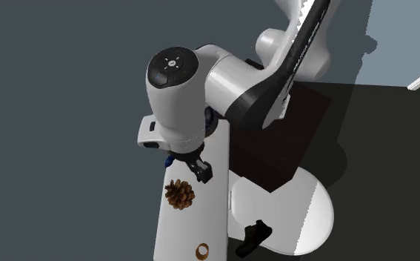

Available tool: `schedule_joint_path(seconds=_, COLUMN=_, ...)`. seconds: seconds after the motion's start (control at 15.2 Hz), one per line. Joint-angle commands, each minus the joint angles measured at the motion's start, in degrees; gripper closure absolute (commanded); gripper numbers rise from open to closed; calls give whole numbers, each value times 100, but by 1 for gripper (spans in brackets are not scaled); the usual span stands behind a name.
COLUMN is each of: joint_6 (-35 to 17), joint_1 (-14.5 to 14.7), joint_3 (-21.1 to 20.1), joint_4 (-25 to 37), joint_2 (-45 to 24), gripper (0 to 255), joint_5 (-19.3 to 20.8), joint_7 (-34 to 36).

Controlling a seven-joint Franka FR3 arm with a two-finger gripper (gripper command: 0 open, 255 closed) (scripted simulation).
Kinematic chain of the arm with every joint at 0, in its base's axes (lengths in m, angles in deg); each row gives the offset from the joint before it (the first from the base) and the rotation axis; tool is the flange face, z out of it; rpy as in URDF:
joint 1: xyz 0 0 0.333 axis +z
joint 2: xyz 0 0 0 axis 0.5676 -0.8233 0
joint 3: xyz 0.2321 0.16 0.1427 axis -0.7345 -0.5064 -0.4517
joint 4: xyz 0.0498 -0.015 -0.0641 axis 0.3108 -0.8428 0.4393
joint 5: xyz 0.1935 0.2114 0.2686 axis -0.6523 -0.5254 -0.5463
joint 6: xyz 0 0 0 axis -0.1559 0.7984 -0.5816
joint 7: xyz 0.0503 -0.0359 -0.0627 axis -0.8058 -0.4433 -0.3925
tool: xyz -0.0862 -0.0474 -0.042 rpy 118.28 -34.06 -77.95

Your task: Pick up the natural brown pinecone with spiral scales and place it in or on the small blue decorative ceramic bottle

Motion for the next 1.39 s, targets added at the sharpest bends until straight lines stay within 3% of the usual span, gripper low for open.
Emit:
schedule_joint_path(seconds=0.0, joint_6=-280, joint_1=-23, joint_3=47, joint_4=161, joint_2=-427, gripper=0, joint_5=-36, joint_7=-59)
schedule_joint_path(seconds=0.33, joint_6=-744, joint_1=-90, joint_3=131, joint_4=733, joint_2=-1439, gripper=0, joint_5=-164, joint_7=-201)
schedule_joint_path(seconds=0.86, joint_6=-1268, joint_1=-88, joint_3=106, joint_4=592, joint_2=-1827, gripper=0, joint_5=-259, joint_7=-265)
schedule_joint_path(seconds=1.32, joint_6=-1267, joint_1=-88, joint_3=106, joint_4=593, joint_2=-1826, gripper=0, joint_5=-259, joint_7=-265)
